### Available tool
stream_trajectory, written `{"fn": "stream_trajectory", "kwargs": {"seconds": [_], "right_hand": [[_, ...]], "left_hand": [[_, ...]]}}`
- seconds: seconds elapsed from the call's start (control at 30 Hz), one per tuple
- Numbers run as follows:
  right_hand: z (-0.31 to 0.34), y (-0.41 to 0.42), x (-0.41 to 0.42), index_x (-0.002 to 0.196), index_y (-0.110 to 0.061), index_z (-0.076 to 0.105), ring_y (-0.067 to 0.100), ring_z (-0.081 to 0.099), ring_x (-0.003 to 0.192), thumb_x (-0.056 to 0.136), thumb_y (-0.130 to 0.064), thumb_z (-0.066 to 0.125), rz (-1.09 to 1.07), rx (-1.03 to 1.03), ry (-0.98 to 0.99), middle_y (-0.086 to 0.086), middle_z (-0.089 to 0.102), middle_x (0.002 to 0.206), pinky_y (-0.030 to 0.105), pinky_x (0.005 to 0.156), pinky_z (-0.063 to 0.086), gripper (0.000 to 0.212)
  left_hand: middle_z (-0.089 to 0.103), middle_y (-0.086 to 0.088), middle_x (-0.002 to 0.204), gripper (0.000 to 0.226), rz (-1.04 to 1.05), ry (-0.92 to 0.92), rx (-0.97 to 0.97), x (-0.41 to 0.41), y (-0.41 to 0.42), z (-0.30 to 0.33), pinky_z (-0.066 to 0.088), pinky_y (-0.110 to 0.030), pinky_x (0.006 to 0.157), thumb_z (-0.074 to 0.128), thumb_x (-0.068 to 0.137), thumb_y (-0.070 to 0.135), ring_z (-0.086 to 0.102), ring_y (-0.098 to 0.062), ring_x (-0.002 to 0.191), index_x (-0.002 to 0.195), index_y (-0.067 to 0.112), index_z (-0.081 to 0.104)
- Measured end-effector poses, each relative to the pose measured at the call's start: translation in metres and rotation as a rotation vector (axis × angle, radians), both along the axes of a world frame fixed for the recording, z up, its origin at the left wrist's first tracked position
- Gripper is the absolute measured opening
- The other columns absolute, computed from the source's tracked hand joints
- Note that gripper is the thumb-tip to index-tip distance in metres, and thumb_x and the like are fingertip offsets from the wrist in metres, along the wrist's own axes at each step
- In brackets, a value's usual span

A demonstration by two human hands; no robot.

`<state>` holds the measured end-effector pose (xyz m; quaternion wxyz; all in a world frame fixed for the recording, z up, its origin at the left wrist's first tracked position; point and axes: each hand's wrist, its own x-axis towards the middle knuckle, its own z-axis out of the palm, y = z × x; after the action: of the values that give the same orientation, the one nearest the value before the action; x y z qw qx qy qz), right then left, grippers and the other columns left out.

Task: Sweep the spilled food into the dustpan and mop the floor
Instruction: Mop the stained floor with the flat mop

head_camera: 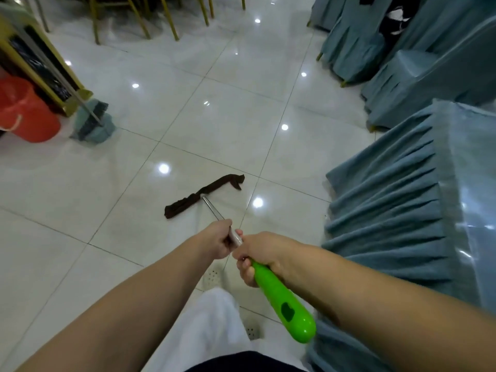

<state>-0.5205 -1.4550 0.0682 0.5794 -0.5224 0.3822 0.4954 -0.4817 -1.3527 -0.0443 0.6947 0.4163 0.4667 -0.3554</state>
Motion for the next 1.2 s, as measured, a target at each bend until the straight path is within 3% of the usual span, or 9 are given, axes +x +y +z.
{"fn": "stream_trajectory", "kwargs": {"seconds": [0.13, 0.3, 0.43, 0.57, 0.73, 0.83, 0.9, 1.1, 1.2], "right_hand": [[0.005, -0.003, 0.049, 0.124, -0.034, 0.053, 0.007, 0.034, 0.024, 0.093, 0.0, 0.038, 0.095, -0.033, -0.021, 0.001, 0.037, 0.054, 0.008, 0.031, 0.029, 0.049], [0.014, -0.004, 0.124, 0.138, -0.014, 0.047, 0.006, 0.035, 0.025, 0.094, -0.001, 0.04, 0.219, -0.045, -0.034, 0.002, 0.038, 0.058, 0.011, 0.029, 0.029, 0.046], [0.018, 0.016, 0.187, 0.136, -0.014, 0.049, 0.006, 0.036, 0.026, 0.095, -0.002, 0.041, 0.273, -0.066, -0.026, 0.002, 0.041, 0.058, 0.011, 0.03, 0.031, 0.043], [0.02, 0.045, 0.249, 0.138, -0.014, 0.046, 0.006, 0.036, 0.025, 0.095, -0.003, 0.041, 0.344, -0.083, -0.002, 0.002, 0.04, 0.057, 0.011, 0.03, 0.032, 0.045], [0.019, 0.069, 0.317, 0.135, -0.015, 0.048, 0.007, 0.036, 0.025, 0.095, -0.004, 0.041, 0.415, -0.096, 0.0, 0.002, 0.039, 0.058, 0.01, 0.029, 0.031, 0.042], [0.019, 0.077, 0.346, 0.114, -0.015, 0.05, 0.007, 0.036, 0.024, 0.095, -0.002, 0.041, 0.447, -0.08, -0.007, 0.004, 0.039, 0.058, 0.009, 0.03, 0.031, 0.025], [0.018, 0.082, 0.361, 0.11, -0.015, 0.048, 0.008, 0.035, 0.024, 0.095, -0.001, 0.041, 0.463, -0.073, -0.013, 0.004, 0.038, 0.057, 0.009, 0.031, 0.031, 0.022], [0.008, 0.104, 0.398, 0.133, -0.012, 0.049, 0.009, 0.035, 0.026, 0.093, -0.003, 0.046, 0.535, -0.112, -0.032, 0.003, 0.039, 0.048, 0.011, 0.032, 0.032, 0.041], [0.007, 0.115, 0.417, 0.123, -0.012, 0.051, 0.009, 0.035, 0.024, 0.094, -0.002, 0.044, 0.57, -0.099, -0.057, 0.003, 0.037, 0.053, 0.01, 0.031, 0.033, 0.032]], "left_hand": [[0.047, -0.007, 0.065, 0.032, 0.037, -0.005, 0.009, 0.044, -0.002, -0.004, 0.044, -0.018, 0.032, 0.035, 0.101, 0.027, 0.045, -0.017, 0.053, 0.083, 0.003, 0.046], [0.052, -0.009, 0.068, 0.033, 0.046, -0.011, 0.012, 0.116, 0.003, -0.011, 0.044, -0.02, 0.03, 0.036, 0.101, 0.027, 0.051, -0.02, 0.054, 0.082, 0.001, 0.045], [0.052, -0.011, 0.069, 0.027, 0.096, 0.006, -0.009, 0.175, 0.025, -0.013, 0.047, -0.022, 0.033, 0.038, 0.1, 0.026, 0.051, -0.02, 0.054, 0.088, 0.003, 0.043], [0.052, -0.01, 0.069, 0.023, 0.139, 0.003, -0.037, 0.233, 0.054, -0.013, 0.05, -0.022, 0.045, 0.037, 0.1, 0.025, 0.05, -0.02, 0.053, 0.092, 0.004, 0.042], [0.053, -0.01, 0.069, 0.03, 0.161, 0.007, -0.032, 0.293, 0.079, -0.009, 0.047, -0.021, 0.033, 0.036, 0.101, 0.025, 0.052, -0.019, 0.054, 0.084, 0.002, 0.044], [0.053, -0.01, 0.07, 0.031, 0.175, 0.0, -0.009, 0.318, 0.086, -0.006, 0.046, -0.021, 0.031, 0.035, 0.101, 0.025, 0.052, -0.019, 0.057, 0.082, 0.002, 0.044], [0.052, -0.01, 0.071, 0.032, 0.197, -0.007, -0.004, 0.331, 0.091, -0.003, 0.046, -0.021, 0.03, 0.034, 0.102, 0.025, 0.051, -0.018, 0.058, 0.082, 0.002, 0.044], [0.052, -0.009, 0.071, 0.02, 0.312, -0.045, 0.003, 0.361, 0.109, 0.005, 0.049, -0.024, 0.038, 0.036, 0.102, 0.025, 0.051, -0.015, 0.058, 0.103, 0.006, 0.042], [0.05, -0.008, 0.071, 0.02, 0.364, -0.059, 0.043, 0.373, 0.115, 0.014, 0.046, -0.026, 0.042, 0.034, 0.102, 0.024, 0.049, -0.014, 0.055, 0.102, 0.006, 0.042]]}}
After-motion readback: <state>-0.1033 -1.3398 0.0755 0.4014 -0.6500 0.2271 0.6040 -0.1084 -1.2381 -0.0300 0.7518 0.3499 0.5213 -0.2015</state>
